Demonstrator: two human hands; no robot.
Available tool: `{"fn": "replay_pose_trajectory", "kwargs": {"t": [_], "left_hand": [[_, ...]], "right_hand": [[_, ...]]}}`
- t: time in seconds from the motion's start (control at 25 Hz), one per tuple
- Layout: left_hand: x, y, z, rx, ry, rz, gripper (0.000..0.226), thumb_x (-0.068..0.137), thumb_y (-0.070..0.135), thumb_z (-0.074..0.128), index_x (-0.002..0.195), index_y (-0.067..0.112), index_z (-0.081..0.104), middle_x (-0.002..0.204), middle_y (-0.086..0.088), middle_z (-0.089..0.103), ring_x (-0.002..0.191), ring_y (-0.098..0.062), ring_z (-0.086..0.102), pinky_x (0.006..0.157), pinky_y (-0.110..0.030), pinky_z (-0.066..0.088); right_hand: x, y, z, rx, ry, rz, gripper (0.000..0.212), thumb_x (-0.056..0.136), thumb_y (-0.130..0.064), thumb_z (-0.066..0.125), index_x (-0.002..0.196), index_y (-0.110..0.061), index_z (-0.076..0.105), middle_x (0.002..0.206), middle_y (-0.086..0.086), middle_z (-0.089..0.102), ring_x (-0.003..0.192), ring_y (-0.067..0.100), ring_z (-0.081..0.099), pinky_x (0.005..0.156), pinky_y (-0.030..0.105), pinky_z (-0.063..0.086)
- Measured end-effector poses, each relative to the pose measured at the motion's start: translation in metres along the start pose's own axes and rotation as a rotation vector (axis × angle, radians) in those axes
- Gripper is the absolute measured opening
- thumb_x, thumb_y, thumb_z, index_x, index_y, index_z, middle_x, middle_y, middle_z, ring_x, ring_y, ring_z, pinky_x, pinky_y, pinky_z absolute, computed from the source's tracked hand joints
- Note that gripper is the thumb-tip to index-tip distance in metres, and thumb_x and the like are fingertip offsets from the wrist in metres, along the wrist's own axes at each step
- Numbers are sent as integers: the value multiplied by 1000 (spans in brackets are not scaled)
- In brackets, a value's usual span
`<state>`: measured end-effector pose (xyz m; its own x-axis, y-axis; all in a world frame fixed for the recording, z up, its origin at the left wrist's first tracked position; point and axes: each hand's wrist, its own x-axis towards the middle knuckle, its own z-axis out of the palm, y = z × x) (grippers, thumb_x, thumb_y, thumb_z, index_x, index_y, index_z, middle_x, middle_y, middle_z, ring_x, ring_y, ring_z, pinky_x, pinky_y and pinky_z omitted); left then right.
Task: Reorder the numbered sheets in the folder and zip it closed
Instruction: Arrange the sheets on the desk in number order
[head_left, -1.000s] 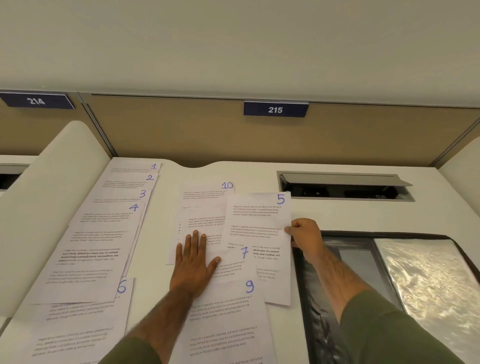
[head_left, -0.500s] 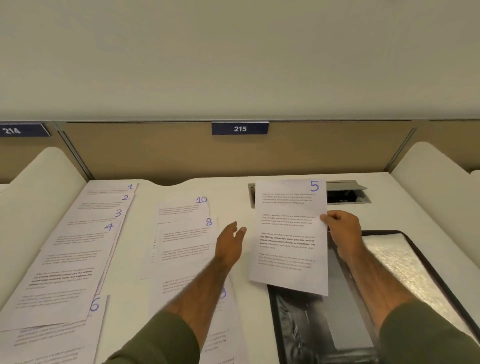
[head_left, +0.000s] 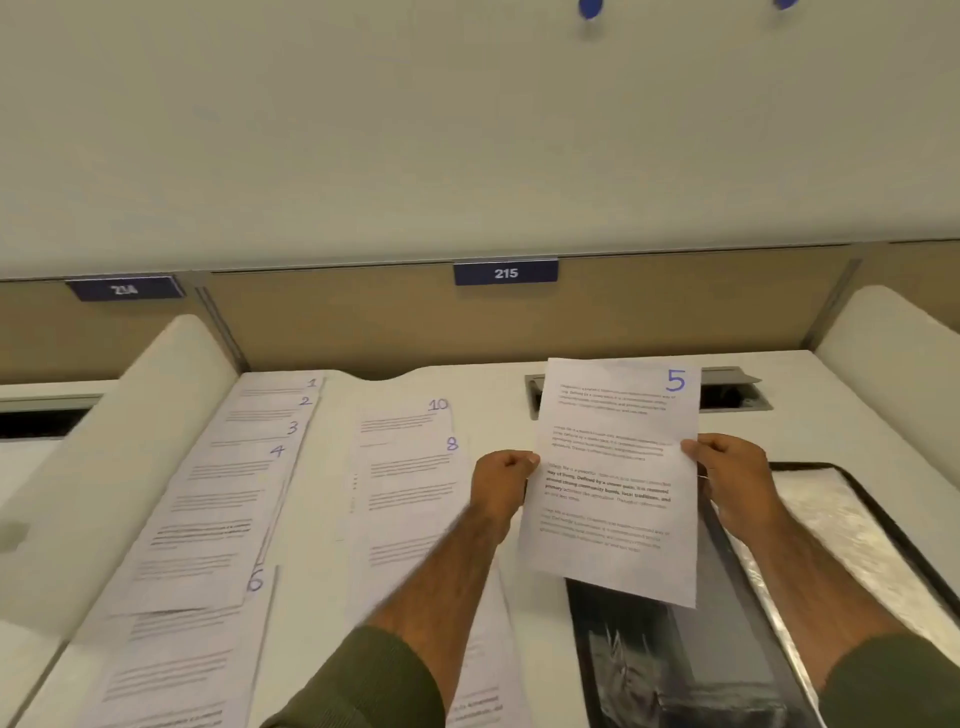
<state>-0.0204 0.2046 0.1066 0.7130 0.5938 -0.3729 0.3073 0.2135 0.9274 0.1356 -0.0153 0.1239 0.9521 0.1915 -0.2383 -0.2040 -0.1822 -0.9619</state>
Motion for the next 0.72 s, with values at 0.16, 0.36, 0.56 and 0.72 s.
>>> {"fn": "replay_pose_trajectory", "kwargs": {"t": [0.16, 0.36, 0.56, 0.72], "left_hand": [[-11, -5, -89, 29, 165, 21, 14, 96, 15, 67, 84, 10, 73, 86, -2, 76, 75, -17, 71, 62, -26, 57], [-34, -29, -209, 41, 404, 5, 21, 97, 17, 65, 83, 2, 73, 89, -13, 77, 80, -28, 73, 76, -41, 62], [-56, -58, -334, 27, 614, -24, 27, 95, 18, 66, 85, -6, 70, 87, -15, 76, 82, -34, 72, 83, -52, 60], [-65, -83, -420, 95, 635, -60, 26, 96, 13, 62, 77, -4, 67, 84, -16, 75, 77, -30, 69, 80, -51, 58]], "right_hand": [[-27, 14, 89, -3, -191, 41, 12, 98, -16, 63, 101, -5, 68, 99, 9, 75, 89, 31, 74, 85, 52, 60], [-73, 26, 213, 15, -419, 109, 8, 97, -5, 62, 99, 0, 68, 102, 13, 75, 89, 29, 74, 74, 43, 62], [-141, 47, 327, -19, -600, 163, 16, 89, 9, 57, 95, 4, 71, 97, 17, 77, 88, 36, 75, 73, 46, 63], [-190, 69, 407, -88, -539, 136, 12, 79, 3, 60, 78, 0, 72, 87, 17, 76, 83, 38, 74, 72, 58, 61]]}}
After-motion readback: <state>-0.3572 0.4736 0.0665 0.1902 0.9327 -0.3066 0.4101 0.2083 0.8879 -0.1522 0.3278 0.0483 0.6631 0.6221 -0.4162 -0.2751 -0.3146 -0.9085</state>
